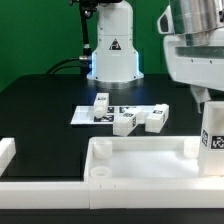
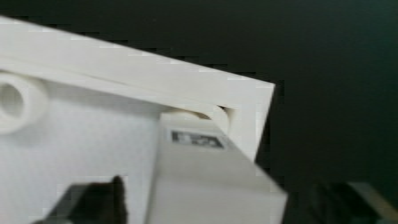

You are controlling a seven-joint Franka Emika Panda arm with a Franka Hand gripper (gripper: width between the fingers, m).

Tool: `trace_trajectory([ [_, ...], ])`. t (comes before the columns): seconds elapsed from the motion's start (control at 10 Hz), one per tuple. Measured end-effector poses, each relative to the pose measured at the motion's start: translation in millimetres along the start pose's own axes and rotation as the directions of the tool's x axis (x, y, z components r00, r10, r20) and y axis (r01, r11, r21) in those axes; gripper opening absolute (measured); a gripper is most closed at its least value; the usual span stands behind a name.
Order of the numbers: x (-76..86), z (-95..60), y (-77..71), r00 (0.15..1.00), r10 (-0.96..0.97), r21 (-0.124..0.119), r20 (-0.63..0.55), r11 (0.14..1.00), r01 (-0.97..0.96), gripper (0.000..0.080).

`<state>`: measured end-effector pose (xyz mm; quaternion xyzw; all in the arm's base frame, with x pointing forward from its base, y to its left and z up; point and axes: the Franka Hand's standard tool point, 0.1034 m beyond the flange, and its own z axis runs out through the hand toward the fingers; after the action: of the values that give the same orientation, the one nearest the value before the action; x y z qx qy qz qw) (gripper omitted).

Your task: Assemble desk

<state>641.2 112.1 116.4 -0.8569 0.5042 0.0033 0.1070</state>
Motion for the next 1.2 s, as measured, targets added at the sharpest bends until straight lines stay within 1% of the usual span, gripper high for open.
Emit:
trace_trajectory([
  [0.1, -4.8, -2.2, -2.4, 0.989, -0.148, -0.029, -0.007, 0.989, 0.148, 0.0617],
  [0.2, -11.7, -2.1, -4.4, 0.97, -0.243, -0.047, -0.005, 0.969, 0.242, 0.0644],
  [0.4, -10.9, -1.1, -4.0, 0.915, -0.404, -0.046, 0.003, 0.914, 0.403, 0.0648],
  [0.5, -10.8, -0.7, -2.9, 0.837, -0.547, -0.072, -0.001, 0.835, 0.545, 0.0648],
  [0.6, -13.2, 0.9, -2.4, 0.689, -0.725, -0.137, -0.007, 0.683, 0.718, 0.0649],
  [0.7, -13.3, 4.1, -0.4, 0.536, -0.844, -0.154, 0.023, 0.526, 0.836, 0.0649],
  [0.8, -7.6, 6.8, 2.4, 0.371, -0.927, -0.169, 0.054, 0.358, 0.918, 0.0649],
  [0.9, -4.0, 7.6, 2.8, 0.317, -0.947, -0.167, 0.051, 0.305, 0.938, 0.0649],
  [1.0, -5.2, 7.9, 2.6, 0.347, -0.937, -0.163, 0.046, 0.336, 0.928, 0.0649],
  [1.1, -5.2, 7.9, 2.6, 0.345, -0.938, -0.163, 0.047, 0.333, 0.929, 0.0536],
  [1.2, -5.3, 8.0, 2.6, 0.346, -0.937, -0.163, 0.047, 0.334, 0.928, 0.0397],
])
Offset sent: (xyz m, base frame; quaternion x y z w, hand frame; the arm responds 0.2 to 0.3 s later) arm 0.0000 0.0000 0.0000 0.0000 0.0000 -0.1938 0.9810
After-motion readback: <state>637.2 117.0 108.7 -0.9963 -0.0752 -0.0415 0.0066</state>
